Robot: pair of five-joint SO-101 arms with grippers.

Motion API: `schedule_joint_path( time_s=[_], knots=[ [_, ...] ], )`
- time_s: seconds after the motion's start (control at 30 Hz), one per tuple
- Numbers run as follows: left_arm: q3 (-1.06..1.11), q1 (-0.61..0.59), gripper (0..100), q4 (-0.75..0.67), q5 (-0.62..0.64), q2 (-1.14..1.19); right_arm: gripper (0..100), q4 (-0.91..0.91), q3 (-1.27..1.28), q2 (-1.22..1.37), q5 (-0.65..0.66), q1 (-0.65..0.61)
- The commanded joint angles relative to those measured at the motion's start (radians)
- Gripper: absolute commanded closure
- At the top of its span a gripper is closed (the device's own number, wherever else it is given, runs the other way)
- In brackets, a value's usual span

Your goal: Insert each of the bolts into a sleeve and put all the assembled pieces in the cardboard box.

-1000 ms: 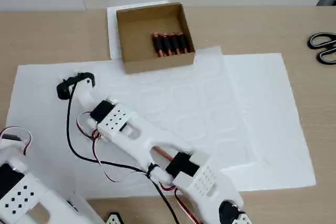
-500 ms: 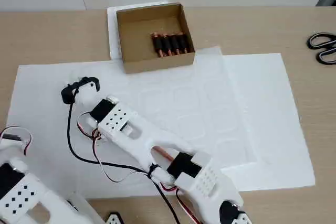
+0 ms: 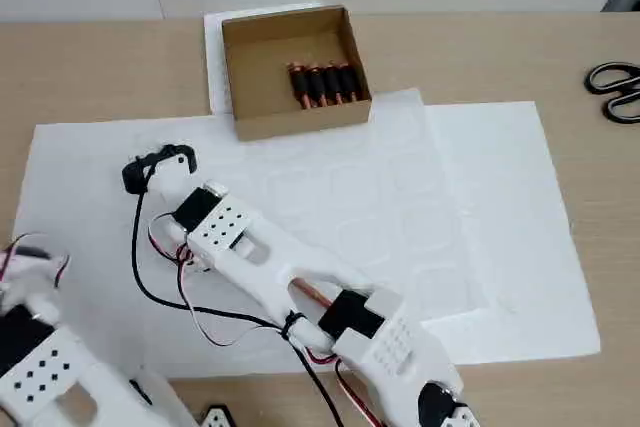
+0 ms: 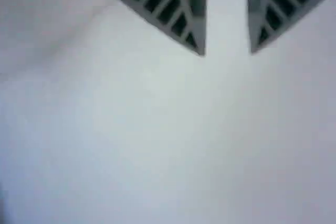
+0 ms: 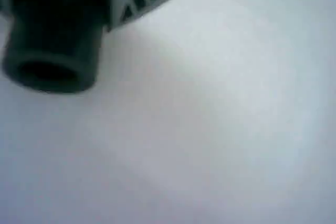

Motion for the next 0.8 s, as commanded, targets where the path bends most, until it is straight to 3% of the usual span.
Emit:
schedule_joint_path(
  time_s=[0.0,0.07,0.17,0.33,0.43,0.57,0.77],
  knots=[
    [-0.076,0.218,95,0.009,0.18,-0.008,99.4,0.022,-0.037,-0.153,-0.003,0.016],
    [-0.087,0.325,95,0.0,0.204,-0.008,99.5,0.056,-0.048,-0.239,-0.003,0.036],
    [-0.107,0.371,95,0.006,0.121,-0.008,99.5,0.15,-0.072,-0.381,0.021,0.122],
    [-0.079,0.374,99,0.107,0.075,-0.011,99.5,0.344,-0.081,-0.624,0.11,0.41],
    [-0.007,0.404,99,0.095,0.094,-0.012,99.5,0.397,-0.081,-0.743,0.181,0.595],
    [0.05,0.606,98,0.072,0.178,-0.005,99.5,0.437,-0.078,-0.829,0.229,0.722],
    [0.056,1.02,91,0.071,0.582,-0.005,99.5,0.455,-0.077,-0.839,0.226,0.736]
  ],
)
